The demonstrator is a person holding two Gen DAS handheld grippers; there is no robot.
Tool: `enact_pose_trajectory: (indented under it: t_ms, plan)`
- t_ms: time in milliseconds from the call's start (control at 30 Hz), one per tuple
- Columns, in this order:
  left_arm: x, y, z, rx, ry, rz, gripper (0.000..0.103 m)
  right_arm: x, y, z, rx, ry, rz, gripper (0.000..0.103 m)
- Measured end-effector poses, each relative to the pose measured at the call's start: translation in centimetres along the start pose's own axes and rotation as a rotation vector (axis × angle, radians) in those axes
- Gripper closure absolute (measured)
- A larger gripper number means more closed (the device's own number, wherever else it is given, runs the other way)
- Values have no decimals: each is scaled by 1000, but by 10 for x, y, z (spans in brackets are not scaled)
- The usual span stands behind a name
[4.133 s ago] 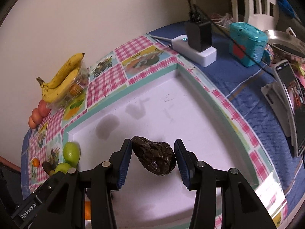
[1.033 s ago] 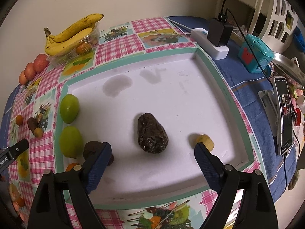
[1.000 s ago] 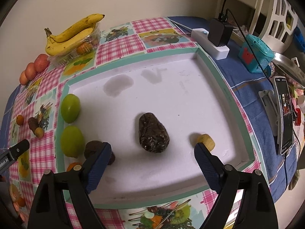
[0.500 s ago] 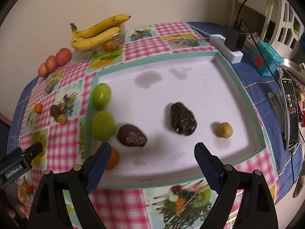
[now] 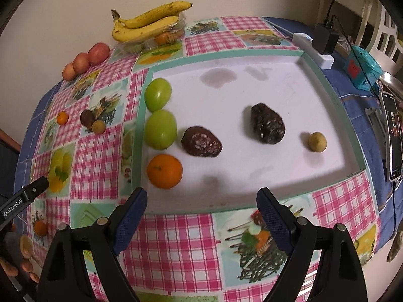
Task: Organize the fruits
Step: 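Lift both open tools away from the tray, then move the left tool to the mandarin orange on the cloth and grasp it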
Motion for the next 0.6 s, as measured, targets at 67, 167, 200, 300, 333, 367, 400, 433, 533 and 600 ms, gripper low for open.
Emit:
enact_pose_trajectory:
  t_ms: [67, 167, 200, 300, 333, 367, 400, 433, 533, 600]
  plan:
    - [7, 9, 3, -23, 23, -13, 2, 2, 0, 1, 3, 6, -1, 14]
    - [16, 25, 5, -30, 52, -57, 13, 2, -1, 2, 9, 10, 6, 14]
    - [19, 31, 5, -35, 60, -75, 15, 2, -1, 2, 9, 9, 11, 14]
    - [28, 45, 7, -53, 80, -107, 18, 3, 0, 0, 3, 11, 18, 14]
    - [32, 50, 7, -64, 87, -119, 23, 3, 2, 0, 0, 10, 18, 14]
    - [35, 54, 7, -78, 93, -130, 24, 3, 5, -1, -2, 10, 17, 14]
    - [37, 58, 7, -92, 97, -142, 25, 4, 8, -1, -5, 11, 13, 14]
    - [39, 62, 6, -104, 99, -155, 25, 5, 12, 0, -9, 12, 9, 14]
    - [46, 73, 7, -142, 114, -192, 25, 8, 23, 1, -21, 18, -13, 14]
    - [51, 78, 10, -164, 134, -205, 25, 10, 30, 2, -23, 22, -37, 14]
Point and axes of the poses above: each gripper's, at about its wrist camera, not at the fingertips, and z roughly the way its jaws point, y to its left, x to its underside, the point moved 1 cm from there along z, roughly the way its jaws point, and after that the axes turned 12 degrees about z, right-handed, at the moved point
